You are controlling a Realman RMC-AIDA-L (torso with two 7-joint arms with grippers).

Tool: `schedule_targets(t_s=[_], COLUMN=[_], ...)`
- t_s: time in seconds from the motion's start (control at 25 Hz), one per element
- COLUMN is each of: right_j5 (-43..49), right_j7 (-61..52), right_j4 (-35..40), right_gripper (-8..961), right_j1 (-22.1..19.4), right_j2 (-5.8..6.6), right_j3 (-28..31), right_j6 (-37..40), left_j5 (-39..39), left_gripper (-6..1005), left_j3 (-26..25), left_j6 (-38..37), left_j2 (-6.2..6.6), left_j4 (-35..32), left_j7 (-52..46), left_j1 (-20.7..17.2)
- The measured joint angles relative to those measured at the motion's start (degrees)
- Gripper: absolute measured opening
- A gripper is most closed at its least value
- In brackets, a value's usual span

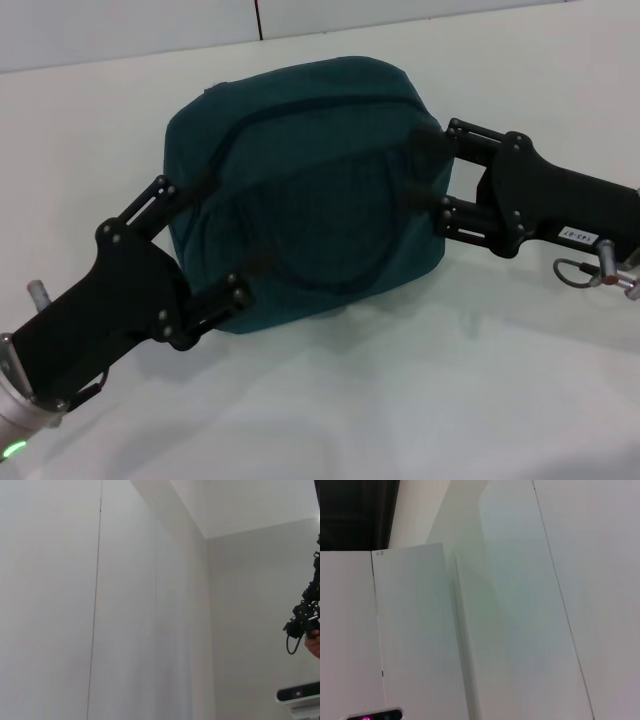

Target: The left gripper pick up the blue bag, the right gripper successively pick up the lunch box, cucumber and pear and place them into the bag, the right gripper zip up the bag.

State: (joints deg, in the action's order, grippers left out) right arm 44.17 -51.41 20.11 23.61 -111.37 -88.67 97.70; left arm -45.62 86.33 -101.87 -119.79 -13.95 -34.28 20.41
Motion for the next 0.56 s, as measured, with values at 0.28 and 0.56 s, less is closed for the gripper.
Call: schedule_targets(t_s=[0.28,0.56], right_j5=[0.05,0.01], right_j7=[0.0,0.0], right_j4=[0.02,0.02], right_gripper=[664,664], right_j1=[-0.06,-0.06], right_j2=[-0.16,-0.35], right_j3=[0.0,0.0], right_j6=[0.03,0.03], left_j5=[0.0,-0.03], left_gripper=[814,814], left_j3=[-0.03,-0.03], left_j6=[0.0,-0.02], left_j2=[0.0,0.07], left_j4=[-0.02,-0.12], left_j7=[0.0,0.0], left_j1=[-0.14,-0.11])
